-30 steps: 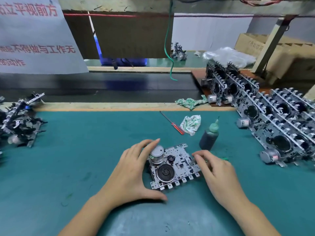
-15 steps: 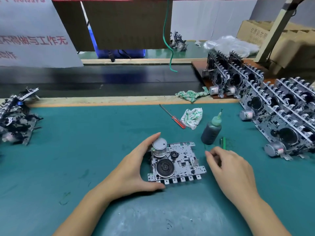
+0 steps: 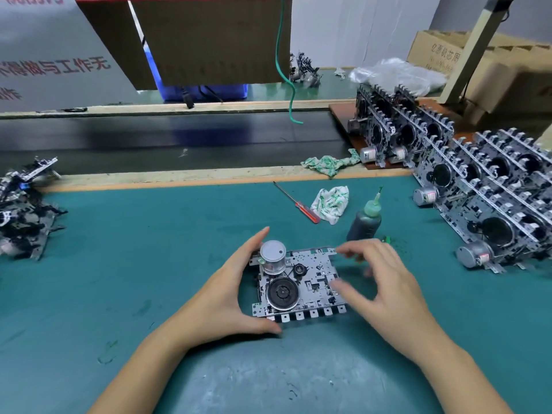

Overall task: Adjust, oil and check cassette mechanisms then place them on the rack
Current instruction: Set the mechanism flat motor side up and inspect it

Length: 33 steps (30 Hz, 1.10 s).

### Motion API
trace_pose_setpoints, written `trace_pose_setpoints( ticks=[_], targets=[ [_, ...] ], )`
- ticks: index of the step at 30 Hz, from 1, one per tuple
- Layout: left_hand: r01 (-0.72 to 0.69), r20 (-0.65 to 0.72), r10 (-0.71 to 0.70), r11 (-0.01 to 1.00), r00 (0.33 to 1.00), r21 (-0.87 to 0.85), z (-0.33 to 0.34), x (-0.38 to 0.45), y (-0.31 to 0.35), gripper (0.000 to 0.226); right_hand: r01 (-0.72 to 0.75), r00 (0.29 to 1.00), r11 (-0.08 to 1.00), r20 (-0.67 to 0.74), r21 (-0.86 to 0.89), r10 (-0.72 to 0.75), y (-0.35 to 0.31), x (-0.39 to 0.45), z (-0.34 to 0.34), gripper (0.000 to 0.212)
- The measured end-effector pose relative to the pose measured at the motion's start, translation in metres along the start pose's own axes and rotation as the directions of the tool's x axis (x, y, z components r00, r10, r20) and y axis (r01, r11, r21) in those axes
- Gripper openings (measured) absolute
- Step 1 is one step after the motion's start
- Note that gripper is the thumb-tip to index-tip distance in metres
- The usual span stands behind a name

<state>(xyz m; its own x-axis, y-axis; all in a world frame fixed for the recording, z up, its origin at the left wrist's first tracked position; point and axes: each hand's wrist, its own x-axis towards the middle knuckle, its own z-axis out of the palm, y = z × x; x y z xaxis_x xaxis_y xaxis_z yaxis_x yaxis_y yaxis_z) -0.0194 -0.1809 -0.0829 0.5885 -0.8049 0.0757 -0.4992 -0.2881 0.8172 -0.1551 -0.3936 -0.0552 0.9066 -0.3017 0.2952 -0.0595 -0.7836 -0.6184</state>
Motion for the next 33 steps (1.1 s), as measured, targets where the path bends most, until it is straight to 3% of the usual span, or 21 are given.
trace_pose_setpoints(
  ticks=[2,4,8,11,16,23,26,29,31,33],
  targets=[
    [0.005,0.010,-0.005,1.000,1.000,0.000,0.000,0.001,0.002,0.118,0.101,0.972,0.994,0.210,0.036,-0.107,-0.002,0.004,-0.002,0.072],
    [0.007,0.027,-0.007,1.000,1.000,-0.009,0.001,0.002,0.004,0.114,0.173,0.906,0.983,0.401,-0.060,-0.135,-0.004,0.012,-0.003,0.107],
    [0.011,0.084,-0.007,0.999,0.996,-0.040,-0.003,0.001,0.007,0.111,0.294,0.840,0.912,0.532,-0.285,-0.105,-0.009,0.027,0.001,0.126],
    [0.011,0.090,-0.007,0.999,0.996,-0.049,-0.004,0.000,0.010,0.110,0.357,0.825,0.839,0.560,-0.410,-0.077,-0.019,0.033,0.005,0.126],
    [0.010,0.092,-0.005,0.999,0.996,-0.053,-0.005,0.001,0.008,0.115,0.385,0.822,0.797,0.565,-0.465,-0.068,-0.028,0.038,0.003,0.101],
    [-0.002,0.091,0.006,0.999,0.996,-0.046,-0.005,0.000,0.002,0.125,0.366,0.813,0.836,0.578,-0.409,-0.074,-0.025,0.036,0.002,0.115],
    [0.022,0.133,-0.017,0.999,0.991,-0.039,-0.004,-0.004,0.002,0.133,0.369,0.825,0.830,0.560,-0.419,-0.084,-0.025,0.036,0.002,0.112],
    [0.047,0.142,-0.026,0.988,0.990,-0.149,-0.008,-0.001,0.007,0.120,0.405,0.852,0.787,0.505,-0.465,-0.140,-0.028,0.037,0.004,0.096],
    [0.102,0.064,-0.084,0.925,0.994,-0.365,-0.009,0.007,0.013,0.122,0.351,0.861,0.845,0.494,-0.404,-0.121,-0.026,0.038,0.002,0.091],
    [0.192,0.089,-0.176,0.754,0.980,-0.628,-0.011,0.011,0.018,0.133,0.108,0.848,0.994,0.524,-0.022,-0.081,-0.025,0.037,-0.002,0.082]
  ],
)
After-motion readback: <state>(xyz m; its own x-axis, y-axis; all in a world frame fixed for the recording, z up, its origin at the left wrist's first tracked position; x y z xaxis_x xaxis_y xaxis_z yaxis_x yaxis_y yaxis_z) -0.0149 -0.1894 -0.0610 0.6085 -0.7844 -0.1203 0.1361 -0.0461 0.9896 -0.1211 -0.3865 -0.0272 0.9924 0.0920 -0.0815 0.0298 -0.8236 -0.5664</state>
